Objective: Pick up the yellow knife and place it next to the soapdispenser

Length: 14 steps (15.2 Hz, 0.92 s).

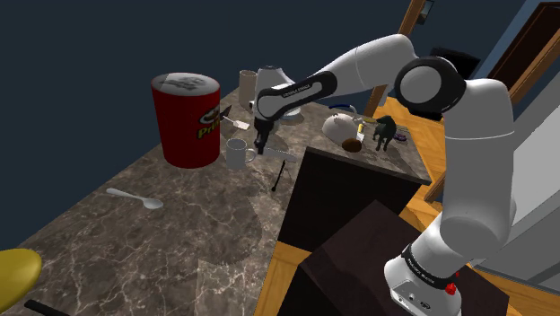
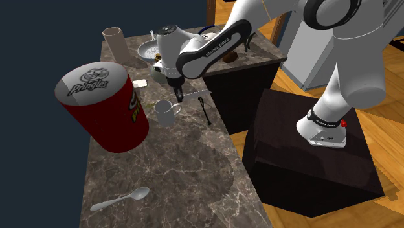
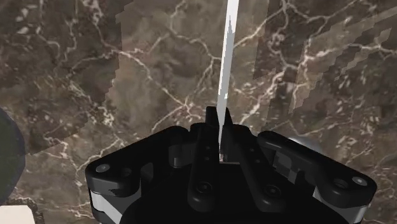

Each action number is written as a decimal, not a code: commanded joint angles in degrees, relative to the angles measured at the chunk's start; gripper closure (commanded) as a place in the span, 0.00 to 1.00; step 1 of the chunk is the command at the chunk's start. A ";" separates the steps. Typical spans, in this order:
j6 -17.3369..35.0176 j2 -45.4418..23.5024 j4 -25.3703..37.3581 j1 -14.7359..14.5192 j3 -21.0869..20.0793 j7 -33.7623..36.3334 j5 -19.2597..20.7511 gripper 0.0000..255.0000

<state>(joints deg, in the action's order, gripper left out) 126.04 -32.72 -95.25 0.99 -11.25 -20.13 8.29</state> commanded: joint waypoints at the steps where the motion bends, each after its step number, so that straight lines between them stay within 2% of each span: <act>1: 1.36 -0.86 -0.48 -0.01 0.16 0.07 0.22 1.00; 11: 2.54 -1.86 -0.68 -0.12 0.32 0.22 0.46 1.00; 12: 2.55 -1.85 -0.70 -0.11 0.32 0.22 0.46 0.00; 14: 2.55 -1.84 -0.71 -0.10 0.32 0.21 0.45 0.00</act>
<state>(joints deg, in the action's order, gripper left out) 128.59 -34.55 -95.96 0.89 -10.93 -19.92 8.74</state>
